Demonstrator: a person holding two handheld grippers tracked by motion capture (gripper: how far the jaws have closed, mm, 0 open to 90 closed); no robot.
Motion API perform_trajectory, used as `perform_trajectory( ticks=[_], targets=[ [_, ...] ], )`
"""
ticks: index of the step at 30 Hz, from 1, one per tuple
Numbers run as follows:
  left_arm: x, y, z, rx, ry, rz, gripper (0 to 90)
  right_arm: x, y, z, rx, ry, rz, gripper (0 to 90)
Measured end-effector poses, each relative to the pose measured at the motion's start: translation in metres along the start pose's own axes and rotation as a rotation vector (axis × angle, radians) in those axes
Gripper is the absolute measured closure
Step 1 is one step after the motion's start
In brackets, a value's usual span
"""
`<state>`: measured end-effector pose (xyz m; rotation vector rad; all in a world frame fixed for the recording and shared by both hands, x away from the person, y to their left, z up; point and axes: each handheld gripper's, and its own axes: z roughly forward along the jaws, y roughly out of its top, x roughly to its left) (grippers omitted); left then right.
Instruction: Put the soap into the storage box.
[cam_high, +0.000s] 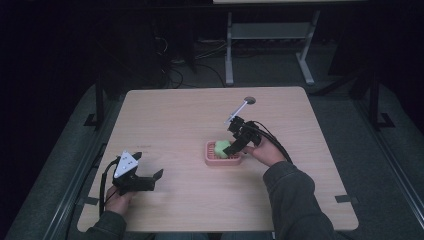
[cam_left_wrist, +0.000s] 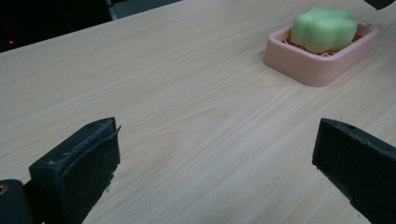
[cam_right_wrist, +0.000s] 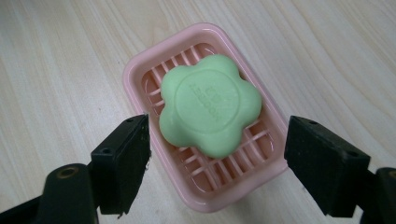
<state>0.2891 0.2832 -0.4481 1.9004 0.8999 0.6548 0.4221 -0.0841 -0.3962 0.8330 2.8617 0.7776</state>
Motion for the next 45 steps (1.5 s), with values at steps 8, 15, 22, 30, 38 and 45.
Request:
perform_trajectory(
  ticks=[8, 15, 22, 30, 38, 45],
  targets=[
    [0.000, 0.000, 0.000, 0.002, 0.003, -0.001, 0.2, -0.001, -0.003, -0.005, -0.002, -0.007, 0.003, 22.0],
    [0.000, 0.000, 0.001, 0.003, 0.002, -0.001, 0.2, -0.002, -0.007, -0.010, 0.002, -0.011, 0.016, 21.7],
    [-0.001, 0.000, 0.001, 0.008, 0.001, 0.004, 0.2, -0.002, -0.011, -0.016, -0.003, -0.012, 0.021, 21.7],
    [-0.001, -0.001, 0.002, 0.009, 0.002, 0.004, 0.2, -0.005, -0.020, -0.017, -0.004, -0.008, 0.036, 22.6],
    [-0.001, -0.001, 0.002, 0.011, 0.003, 0.001, 0.2, -0.008, -0.030, -0.020, 0.000, -0.017, 0.053, 22.6],
    [-0.001, -0.001, 0.002, 0.013, 0.006, 0.001, 0.2, -0.011, -0.037, -0.027, 0.002, -0.031, 0.063, 22.6]
  ],
)
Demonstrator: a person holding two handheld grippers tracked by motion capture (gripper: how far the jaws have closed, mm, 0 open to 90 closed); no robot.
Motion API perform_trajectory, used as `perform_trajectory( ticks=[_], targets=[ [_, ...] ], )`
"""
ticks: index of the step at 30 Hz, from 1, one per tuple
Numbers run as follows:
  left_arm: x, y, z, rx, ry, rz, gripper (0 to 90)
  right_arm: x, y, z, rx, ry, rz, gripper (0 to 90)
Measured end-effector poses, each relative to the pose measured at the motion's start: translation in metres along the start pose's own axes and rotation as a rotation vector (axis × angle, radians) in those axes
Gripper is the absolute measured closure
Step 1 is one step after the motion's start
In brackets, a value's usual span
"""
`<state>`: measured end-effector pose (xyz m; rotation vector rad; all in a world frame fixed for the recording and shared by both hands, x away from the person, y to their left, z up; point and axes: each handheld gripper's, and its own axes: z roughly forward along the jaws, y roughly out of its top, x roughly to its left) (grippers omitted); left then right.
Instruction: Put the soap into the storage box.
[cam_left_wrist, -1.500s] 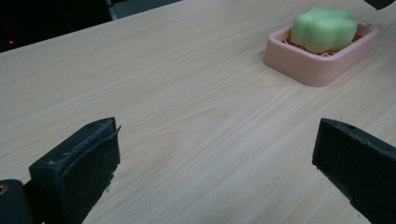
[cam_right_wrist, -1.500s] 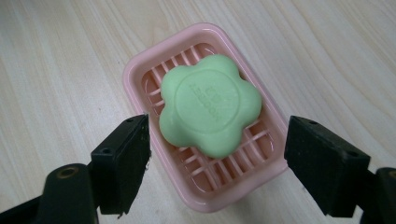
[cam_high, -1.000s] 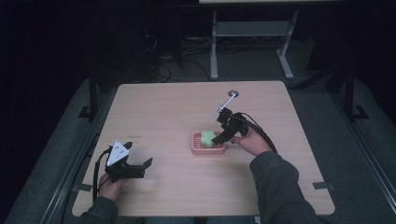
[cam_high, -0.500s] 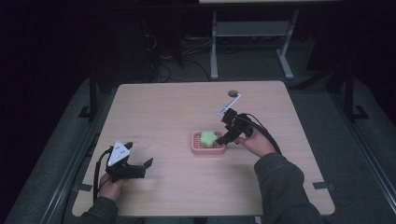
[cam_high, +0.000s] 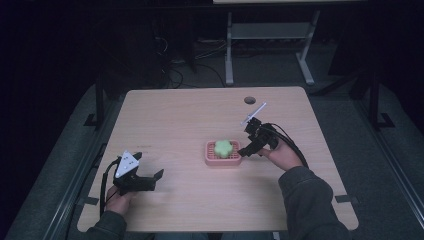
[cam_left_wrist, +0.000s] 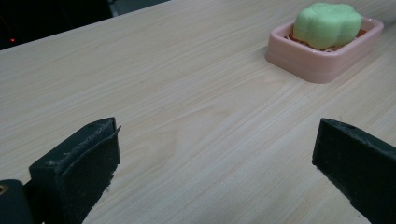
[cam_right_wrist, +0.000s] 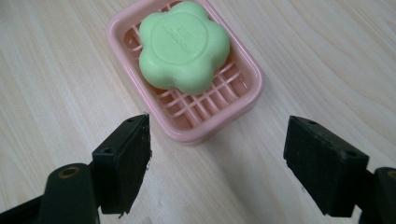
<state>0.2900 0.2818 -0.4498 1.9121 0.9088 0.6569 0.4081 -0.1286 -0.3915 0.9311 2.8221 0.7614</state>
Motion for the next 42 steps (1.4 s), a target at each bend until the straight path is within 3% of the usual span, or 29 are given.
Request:
perform_trajectory(
  ticks=[42],
  targets=[
    [0.000, 0.000, 0.001, 0.005, -0.001, 0.002, 0.2, -0.002, -0.039, -0.013, -0.011, 0.006, 0.041, 22.6]
  ],
)
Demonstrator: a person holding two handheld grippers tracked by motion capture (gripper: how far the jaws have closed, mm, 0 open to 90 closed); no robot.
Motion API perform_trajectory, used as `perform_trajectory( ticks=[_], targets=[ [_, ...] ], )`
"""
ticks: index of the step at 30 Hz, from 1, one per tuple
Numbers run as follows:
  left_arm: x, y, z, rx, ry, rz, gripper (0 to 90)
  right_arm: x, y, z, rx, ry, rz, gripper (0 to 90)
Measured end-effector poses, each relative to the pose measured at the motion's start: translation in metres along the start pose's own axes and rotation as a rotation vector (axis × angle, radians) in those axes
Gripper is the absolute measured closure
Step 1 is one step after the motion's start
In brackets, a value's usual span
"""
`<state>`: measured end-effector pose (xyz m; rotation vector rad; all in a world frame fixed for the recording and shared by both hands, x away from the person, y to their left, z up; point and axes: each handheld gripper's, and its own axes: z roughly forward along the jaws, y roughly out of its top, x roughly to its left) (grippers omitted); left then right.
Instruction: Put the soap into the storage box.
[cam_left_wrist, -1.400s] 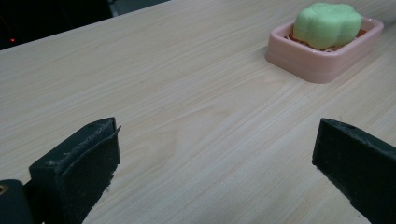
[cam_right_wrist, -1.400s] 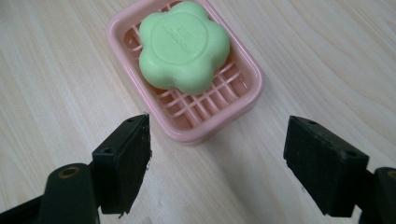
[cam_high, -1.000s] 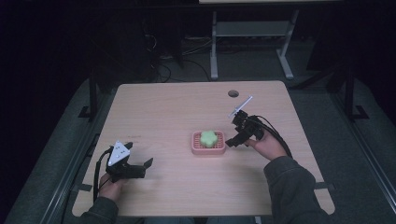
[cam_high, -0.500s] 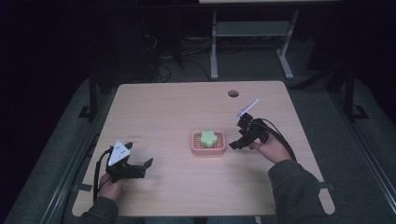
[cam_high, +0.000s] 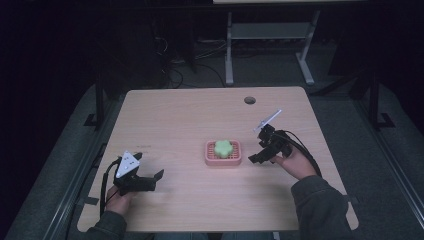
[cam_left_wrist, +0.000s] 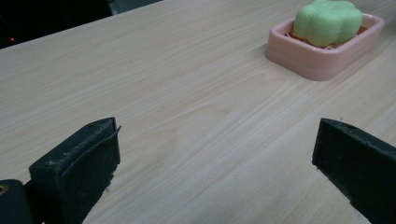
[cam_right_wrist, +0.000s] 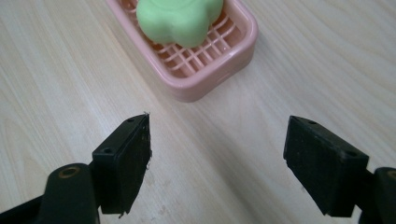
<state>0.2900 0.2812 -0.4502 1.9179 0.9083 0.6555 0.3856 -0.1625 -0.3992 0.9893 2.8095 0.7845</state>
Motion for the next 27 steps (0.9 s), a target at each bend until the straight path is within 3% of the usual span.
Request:
perform_trajectory(
  ticks=[13, 27],
  targets=[
    [0.000, 0.000, 0.001, 0.003, 0.000, 0.001, 0.2, -0.007, -0.025, -0.002, 0.011, -0.003, 0.037, 22.6],
    [0.000, 0.000, 0.001, 0.008, 0.001, 0.005, 0.2, -0.012, -0.046, -0.008, -0.017, 0.002, 0.077, 22.0]
  ],
)
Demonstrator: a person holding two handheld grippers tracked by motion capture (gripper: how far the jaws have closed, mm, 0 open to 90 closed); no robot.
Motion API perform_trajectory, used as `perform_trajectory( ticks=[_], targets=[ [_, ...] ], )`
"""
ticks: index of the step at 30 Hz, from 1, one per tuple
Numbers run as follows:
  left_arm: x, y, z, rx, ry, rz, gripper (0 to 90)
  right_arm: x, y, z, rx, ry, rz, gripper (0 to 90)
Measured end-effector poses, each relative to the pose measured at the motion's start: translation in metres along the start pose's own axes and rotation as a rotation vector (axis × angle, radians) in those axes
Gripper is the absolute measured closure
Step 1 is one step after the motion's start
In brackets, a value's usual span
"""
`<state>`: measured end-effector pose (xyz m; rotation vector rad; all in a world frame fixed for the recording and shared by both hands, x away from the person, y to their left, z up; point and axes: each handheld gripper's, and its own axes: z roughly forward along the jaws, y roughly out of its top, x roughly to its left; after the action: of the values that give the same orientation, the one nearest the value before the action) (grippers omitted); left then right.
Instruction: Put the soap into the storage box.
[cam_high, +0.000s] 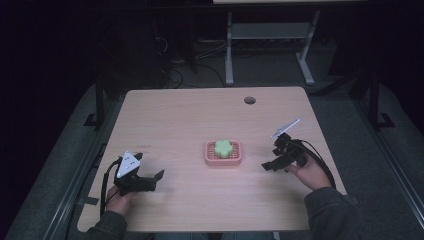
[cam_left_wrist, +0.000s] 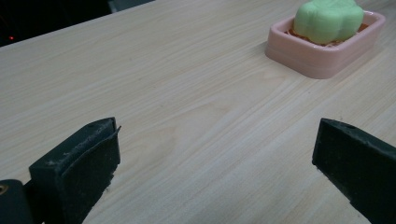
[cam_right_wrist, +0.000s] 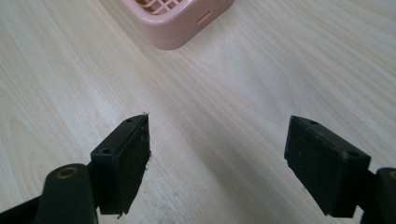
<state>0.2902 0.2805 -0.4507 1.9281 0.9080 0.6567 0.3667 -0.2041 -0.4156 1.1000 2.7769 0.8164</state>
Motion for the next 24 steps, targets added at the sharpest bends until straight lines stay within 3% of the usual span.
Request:
perform_trajectory(
  ticks=[24],
  targets=[
    [0.000, -0.001, 0.001, 0.009, -0.002, 0.004, 0.2, -0.001, -0.039, -0.006, -0.025, -0.004, 0.054, 22.6]
  ],
)
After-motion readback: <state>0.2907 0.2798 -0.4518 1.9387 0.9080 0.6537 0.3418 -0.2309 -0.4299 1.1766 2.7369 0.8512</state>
